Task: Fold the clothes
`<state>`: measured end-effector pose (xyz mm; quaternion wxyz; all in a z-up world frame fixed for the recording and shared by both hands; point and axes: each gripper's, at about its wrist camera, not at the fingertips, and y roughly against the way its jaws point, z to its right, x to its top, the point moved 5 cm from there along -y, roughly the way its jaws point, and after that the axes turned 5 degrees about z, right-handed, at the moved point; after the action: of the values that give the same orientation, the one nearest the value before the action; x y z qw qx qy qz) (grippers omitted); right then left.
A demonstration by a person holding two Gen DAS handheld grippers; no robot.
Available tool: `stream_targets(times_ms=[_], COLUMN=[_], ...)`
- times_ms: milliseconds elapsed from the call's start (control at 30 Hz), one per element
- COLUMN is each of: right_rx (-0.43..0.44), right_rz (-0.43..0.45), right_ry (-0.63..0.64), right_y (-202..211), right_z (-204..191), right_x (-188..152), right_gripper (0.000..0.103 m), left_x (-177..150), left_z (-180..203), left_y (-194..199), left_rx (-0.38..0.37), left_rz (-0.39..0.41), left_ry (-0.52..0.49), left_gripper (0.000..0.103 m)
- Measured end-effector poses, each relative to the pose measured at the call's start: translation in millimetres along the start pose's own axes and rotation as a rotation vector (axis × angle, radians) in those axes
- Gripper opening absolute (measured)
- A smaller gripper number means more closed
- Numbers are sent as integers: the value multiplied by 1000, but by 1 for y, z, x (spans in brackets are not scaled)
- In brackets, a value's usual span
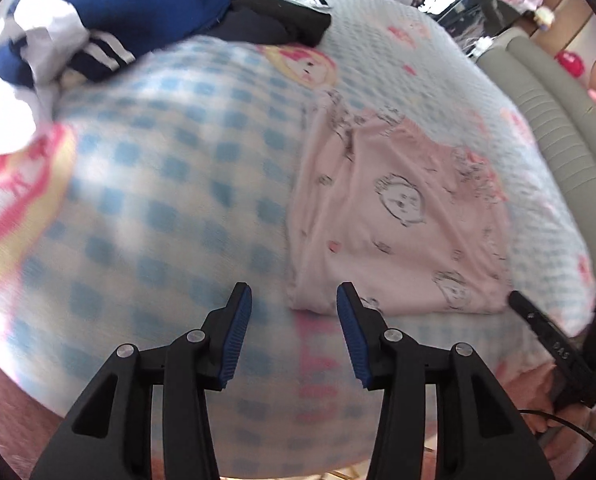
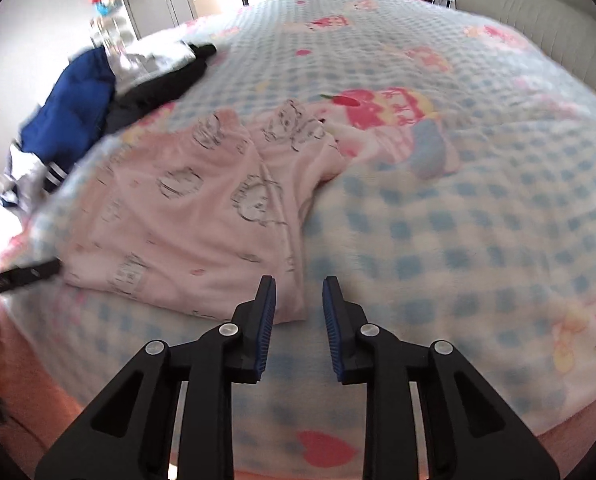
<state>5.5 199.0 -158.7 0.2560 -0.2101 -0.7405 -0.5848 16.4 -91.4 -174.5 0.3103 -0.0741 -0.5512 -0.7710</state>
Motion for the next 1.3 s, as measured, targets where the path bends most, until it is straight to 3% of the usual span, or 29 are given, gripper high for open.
stream_targets(times_ms=[33, 100, 133, 200, 333, 400, 467, 500, 633, 700, 733, 800, 1033, 1133, 1233, 1300], right_rx=[39, 107, 73, -23, -78, -99, 21, 79, 138, 139, 144, 155, 175, 198, 179, 166], right_rz=[-14, -41, -48, -68, -45, -12, -8, -26, -90, -103, -95, -79, -20, -16, -64, -96], right_ry=[-22, -59, -41, 5, -6, -16, -92, -116, -104, -87, -75, -52, -49, -38, -44, -70], right_y=[-3, -9, -14, -21, -13, -7, -6, -9, -33, -43, -42, -40, -10, 5, 6, 4], right_z=[-1, -3, -3, 1, 11, 15, 16, 14, 4, 0, -3, -9, -14, -14, -6, 4], right_x=[-2, -7, -9, -13, -8, -3, 0, 0, -6, -6, -4, -1, 7, 5, -9, -16], right_gripper=[28, 31, 31, 28, 28, 29, 33, 34, 40, 41, 40, 15, 10, 10, 12, 19], left_x=[-3, -10, -11, -9, -1, -3, -6, -7, -9, -6, -4, 1, 16, 9, -2, -2], left_z=[1, 1, 0, -2, -11, -12, -11, -10, -4, 0, 1, 4, 11, 8, -4, -16], left_y=[-4, -8, -8, -4, 9, 9, 2, -3, -21, -20, -18, -12, 16, 22, 13, 8], left_rx=[-10, 14, 55, 100, 93, 1, -123, -159, -129, -134, -128, -120, -130, -117, -39, 0], left_rz=[0, 12, 17, 26, 77, 81, 46, 31, 13, 27, 41, 65, 100, 53, -15, -28], left_ry=[1, -13, -30, -46, 10, 67, 119, 133, 107, 97, 84, 66, 22, -6, -15, 13], left_gripper=[46, 36, 26, 25, 25, 26, 40, 41, 39, 28, 16, 12, 10, 10, 14, 15])
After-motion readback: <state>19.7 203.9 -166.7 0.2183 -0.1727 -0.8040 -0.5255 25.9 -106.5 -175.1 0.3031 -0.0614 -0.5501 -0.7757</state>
